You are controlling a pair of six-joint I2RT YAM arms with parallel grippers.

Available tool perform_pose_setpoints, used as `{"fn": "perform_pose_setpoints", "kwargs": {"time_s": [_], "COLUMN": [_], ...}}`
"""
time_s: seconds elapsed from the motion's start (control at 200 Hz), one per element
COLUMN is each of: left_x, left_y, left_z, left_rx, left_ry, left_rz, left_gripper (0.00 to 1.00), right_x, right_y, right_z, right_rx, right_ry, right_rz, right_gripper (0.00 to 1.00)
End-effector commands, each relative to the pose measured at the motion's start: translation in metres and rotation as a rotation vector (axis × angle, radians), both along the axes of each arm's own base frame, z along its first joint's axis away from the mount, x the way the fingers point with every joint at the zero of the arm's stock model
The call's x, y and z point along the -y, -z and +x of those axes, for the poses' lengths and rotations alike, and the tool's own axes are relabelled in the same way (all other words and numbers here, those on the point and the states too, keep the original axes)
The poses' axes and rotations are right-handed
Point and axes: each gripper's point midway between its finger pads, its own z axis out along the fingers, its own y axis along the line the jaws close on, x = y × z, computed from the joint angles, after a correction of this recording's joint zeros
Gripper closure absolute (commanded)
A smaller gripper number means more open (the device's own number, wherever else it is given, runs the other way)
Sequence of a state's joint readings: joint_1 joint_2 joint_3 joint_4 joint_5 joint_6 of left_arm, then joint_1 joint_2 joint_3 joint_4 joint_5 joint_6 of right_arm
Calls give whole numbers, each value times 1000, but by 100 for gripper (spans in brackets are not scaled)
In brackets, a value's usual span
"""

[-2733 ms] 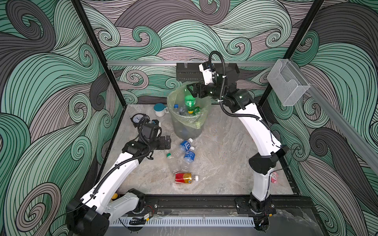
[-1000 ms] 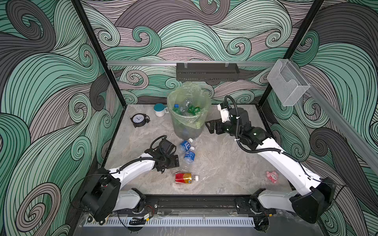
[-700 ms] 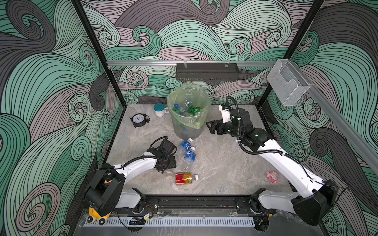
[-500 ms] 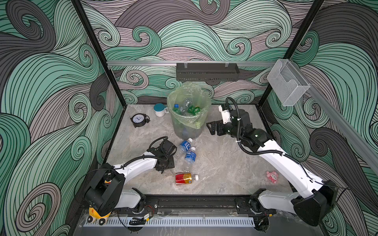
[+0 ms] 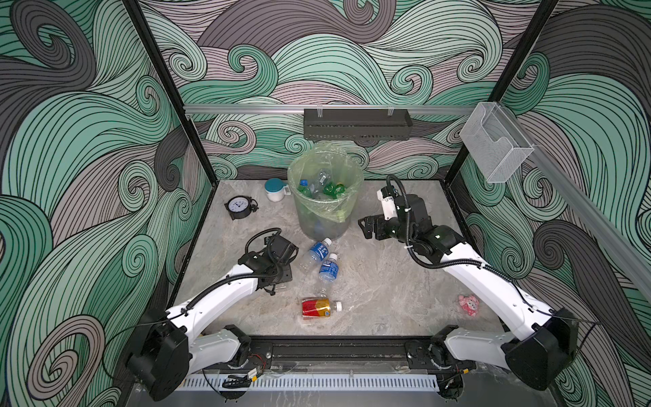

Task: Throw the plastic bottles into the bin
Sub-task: 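Lift the green-labelled bottle with the left gripper and drop it into the bin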

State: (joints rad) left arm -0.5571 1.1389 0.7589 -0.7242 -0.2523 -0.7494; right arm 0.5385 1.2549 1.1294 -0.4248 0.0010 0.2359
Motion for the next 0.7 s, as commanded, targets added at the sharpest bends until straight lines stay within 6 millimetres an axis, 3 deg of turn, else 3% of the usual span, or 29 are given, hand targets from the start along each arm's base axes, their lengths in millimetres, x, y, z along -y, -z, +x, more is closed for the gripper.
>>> {"fn": "perform_pose_setpoints", "kwargs": {"time_s": [0.0,0.23,0.405,0.555,0.695], "left_x": [-19,-22,-14,-3,26], "left_y": [-21,-45,-84,-135,-221], "left_z": [4,10,25,46,83], "left_rx": [78,147,237,343,470], "left_ry": [-5,50,106,163,294], "left_rz": [64,57,28,-26,-58], "left_gripper": [55,51,51,51,50], "right_x": [12,24,30,34,34], "right_y": [3,31,51,61,64], "right_z": [-5,-17,-25,-28,-30], "right_rx": [4,-57,-98,-116,-126], "right_ry": [25,50,60,66,65], "right_rz": [-24,-58,-80,-94,-93], "right_gripper": [1,1,2,2,2]}}
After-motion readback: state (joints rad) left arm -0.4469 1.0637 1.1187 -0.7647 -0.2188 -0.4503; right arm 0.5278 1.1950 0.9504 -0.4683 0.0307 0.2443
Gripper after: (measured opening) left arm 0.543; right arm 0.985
